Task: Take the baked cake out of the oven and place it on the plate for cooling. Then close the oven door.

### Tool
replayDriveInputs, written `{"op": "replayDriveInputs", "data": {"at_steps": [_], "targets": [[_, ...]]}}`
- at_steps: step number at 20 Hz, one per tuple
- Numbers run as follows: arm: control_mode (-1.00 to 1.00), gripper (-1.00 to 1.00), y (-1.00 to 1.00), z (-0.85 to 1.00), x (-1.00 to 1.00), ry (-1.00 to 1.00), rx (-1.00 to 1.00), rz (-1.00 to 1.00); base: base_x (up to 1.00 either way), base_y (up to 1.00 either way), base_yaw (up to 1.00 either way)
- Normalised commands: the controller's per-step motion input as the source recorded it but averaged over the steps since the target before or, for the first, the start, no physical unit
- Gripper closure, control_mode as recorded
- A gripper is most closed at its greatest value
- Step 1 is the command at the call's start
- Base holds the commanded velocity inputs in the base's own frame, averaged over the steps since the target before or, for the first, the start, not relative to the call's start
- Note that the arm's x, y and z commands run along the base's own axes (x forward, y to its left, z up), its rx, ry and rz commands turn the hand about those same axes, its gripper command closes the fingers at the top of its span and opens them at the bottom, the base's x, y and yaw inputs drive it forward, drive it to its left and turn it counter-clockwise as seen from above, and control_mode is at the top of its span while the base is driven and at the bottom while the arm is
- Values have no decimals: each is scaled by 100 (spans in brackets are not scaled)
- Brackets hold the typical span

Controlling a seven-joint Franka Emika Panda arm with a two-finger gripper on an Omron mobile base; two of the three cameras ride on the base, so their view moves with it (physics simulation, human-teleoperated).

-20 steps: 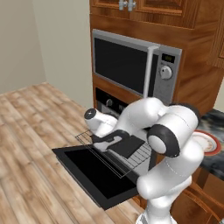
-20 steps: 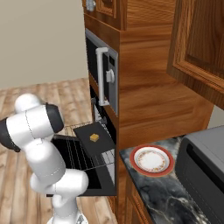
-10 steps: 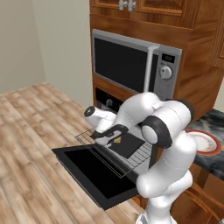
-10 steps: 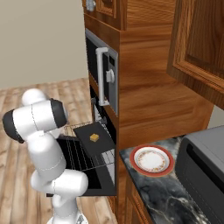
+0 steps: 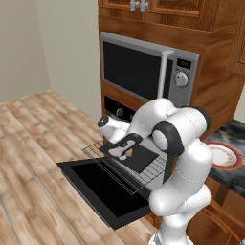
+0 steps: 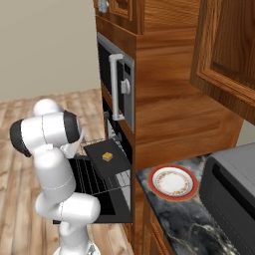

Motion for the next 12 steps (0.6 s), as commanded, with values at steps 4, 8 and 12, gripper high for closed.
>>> {"op": "replayDriveInputs", "data": {"at_steps": [4,8,12], "targets": [[-100,-100,-19,-29,5,0,0,0,0,0,0],[-100,-100,-12,-30,15,0,0,0,0,0,0],[-100,-100,-11,-24,35,0,0,0,0,0,0]]}}
